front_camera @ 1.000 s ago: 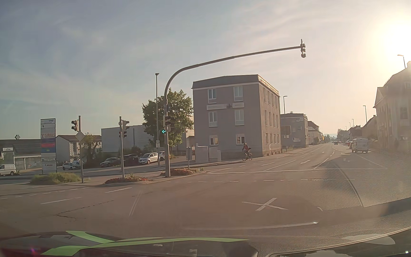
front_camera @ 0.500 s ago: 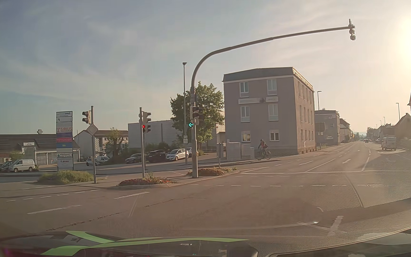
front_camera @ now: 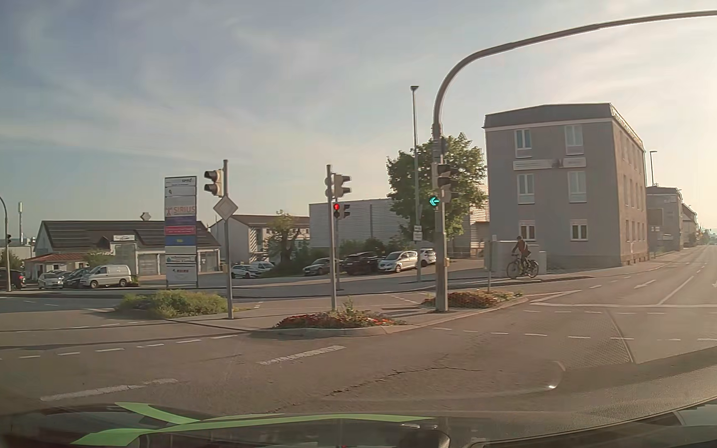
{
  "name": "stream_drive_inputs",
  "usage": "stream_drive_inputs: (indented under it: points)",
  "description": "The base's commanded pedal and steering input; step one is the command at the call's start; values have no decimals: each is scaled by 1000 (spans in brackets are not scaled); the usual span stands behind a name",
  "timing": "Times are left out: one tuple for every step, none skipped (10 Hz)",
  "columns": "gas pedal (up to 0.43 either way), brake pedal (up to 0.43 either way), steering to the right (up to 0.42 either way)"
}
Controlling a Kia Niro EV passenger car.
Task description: Follow the waypoints while adhering to traffic rules and regulations
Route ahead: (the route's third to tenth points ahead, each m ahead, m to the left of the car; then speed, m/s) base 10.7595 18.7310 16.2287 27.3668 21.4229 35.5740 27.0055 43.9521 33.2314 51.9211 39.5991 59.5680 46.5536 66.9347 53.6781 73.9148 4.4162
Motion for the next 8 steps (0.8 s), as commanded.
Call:
stream_drive_inputs:
  points:
    - [0,0,-458]
    - [0,0,-461]
    - [0,0,-462]
    - [28,0,-458]
    - [59,0,-452]
    - [59,0,-448]
    - [67,0,-438]
    - [79,0,-427]
